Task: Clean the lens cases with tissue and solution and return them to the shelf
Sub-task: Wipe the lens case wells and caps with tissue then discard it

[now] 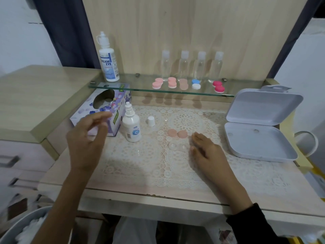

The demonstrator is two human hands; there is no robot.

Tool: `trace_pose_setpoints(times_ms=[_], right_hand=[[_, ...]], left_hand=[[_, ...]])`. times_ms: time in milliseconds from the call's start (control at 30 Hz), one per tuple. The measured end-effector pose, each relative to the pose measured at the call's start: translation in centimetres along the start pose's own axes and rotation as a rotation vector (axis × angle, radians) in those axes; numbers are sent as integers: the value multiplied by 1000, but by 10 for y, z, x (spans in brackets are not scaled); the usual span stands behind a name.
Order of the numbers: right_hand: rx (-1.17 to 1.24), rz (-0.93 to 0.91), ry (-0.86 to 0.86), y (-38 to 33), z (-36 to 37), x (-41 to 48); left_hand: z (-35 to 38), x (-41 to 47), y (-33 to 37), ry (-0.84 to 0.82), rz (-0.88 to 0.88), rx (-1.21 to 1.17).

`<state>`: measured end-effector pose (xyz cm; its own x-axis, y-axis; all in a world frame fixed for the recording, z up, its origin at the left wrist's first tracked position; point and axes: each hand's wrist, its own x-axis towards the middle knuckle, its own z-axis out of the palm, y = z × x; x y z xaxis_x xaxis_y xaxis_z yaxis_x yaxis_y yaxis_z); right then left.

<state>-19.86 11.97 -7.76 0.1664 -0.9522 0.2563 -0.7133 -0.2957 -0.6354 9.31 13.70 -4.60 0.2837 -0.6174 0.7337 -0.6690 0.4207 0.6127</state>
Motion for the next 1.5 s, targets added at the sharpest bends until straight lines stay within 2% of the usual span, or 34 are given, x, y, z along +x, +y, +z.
trace_pose_setpoints(times_ms=[133,233,467,700,833,900,1033,1167,1300,1500], right_hand=[[-129,-17,-32,1,1,2],[-127,-41,-18,2,1,2],[-99,-66,17,2,3,2],[-36,-68,18,0,-2,2],[-27,-40,17,3,0,3],[-22,-27,12,3,1,3],[-23,-17,12,4,1,3],[-44,-22,6,4,1,3],[-52,-24,4,4,2,3],[-45,-25,-1,4,2,3]], left_hand=[[-12,19,-21,-60,-83,9],[-15,33,-31,-93,-219,26],[-9,71,-40,-191,-384,130],[8,107,-42,-460,-324,462],[16,130,-57,-707,-216,774],[22,137,-56,-770,-150,954],[34,145,-61,-916,-84,1126],[39,147,-66,-940,-167,1145],[42,145,-66,-863,-132,1154],[41,147,-70,-913,-109,1123]])
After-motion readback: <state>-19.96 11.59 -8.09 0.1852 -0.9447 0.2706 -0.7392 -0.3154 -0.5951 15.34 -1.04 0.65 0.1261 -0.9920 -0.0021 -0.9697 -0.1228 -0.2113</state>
